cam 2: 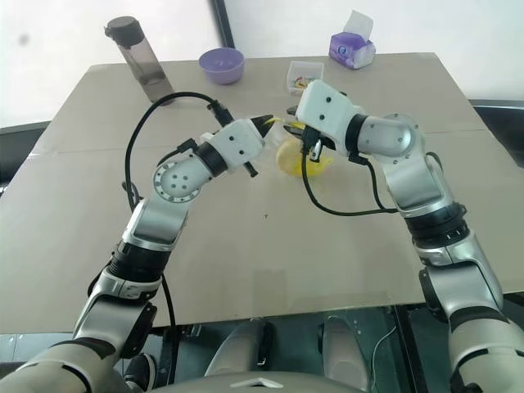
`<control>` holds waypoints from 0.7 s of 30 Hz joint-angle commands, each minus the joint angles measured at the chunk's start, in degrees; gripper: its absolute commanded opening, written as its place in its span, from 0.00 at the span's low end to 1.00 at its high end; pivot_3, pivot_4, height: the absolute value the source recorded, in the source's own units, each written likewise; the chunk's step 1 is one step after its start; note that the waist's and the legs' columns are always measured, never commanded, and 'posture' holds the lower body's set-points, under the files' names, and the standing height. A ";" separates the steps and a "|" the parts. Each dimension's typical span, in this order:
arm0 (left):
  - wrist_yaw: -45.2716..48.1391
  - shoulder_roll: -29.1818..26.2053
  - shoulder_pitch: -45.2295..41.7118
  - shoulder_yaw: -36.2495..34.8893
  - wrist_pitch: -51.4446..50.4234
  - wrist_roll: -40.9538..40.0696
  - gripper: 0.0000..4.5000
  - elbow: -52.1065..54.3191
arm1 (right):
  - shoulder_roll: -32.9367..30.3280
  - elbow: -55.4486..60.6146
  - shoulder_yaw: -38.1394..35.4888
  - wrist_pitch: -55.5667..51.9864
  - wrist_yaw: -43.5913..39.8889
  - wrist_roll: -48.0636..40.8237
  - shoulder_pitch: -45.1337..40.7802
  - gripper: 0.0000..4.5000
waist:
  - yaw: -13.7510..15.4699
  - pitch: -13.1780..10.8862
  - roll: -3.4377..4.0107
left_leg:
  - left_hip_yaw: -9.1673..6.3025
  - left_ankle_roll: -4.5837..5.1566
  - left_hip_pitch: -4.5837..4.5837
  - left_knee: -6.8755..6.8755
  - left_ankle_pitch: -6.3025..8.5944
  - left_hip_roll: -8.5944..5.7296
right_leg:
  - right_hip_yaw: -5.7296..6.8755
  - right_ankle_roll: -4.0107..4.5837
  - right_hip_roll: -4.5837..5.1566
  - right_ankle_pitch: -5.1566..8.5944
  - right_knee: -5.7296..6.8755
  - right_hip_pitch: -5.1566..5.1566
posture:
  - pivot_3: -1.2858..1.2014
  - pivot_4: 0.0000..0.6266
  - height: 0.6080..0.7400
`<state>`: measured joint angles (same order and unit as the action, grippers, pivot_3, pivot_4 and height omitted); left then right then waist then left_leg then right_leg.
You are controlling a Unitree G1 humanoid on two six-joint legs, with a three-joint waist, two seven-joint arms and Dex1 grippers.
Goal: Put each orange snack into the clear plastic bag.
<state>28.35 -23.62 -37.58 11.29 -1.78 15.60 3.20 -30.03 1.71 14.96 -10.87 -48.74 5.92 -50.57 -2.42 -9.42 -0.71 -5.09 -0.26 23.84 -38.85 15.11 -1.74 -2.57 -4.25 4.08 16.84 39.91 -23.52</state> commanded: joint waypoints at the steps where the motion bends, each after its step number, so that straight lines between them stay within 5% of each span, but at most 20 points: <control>1: -0.78 -0.25 -0.16 -0.87 0.46 0.09 0.00 1.70 | -0.40 3.83 -1.65 -0.47 -0.87 -1.54 -0.55 0.26 | 0.00 0.00 0.00 | 0.00 0.00 0.00 0.00 0.00 0.00 | 0.00 0.00 0.00 0.00 0.00 0.00 | 0.52 0.24 1.00; 21: -0.80 0.13 0.04 -0.44 -0.28 0.24 0.00 1.89 | -0.76 3.62 -1.53 -1.67 -0.55 -1.94 -0.45 0.26 | 0.01 0.00 0.00 | 0.00 0.00 0.00 0.00 0.00 0.00 | 0.00 0.00 0.00 0.00 0.00 0.00 | 0.52 0.24 1.00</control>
<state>28.29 -23.45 -37.57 11.30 -2.33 15.61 3.19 -30.53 3.80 14.96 -13.14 -49.59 4.27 -50.33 -2.40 -9.42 -0.71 -5.09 -0.26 23.84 -38.85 15.11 -1.74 -2.57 -4.25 4.07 16.84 39.91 -23.52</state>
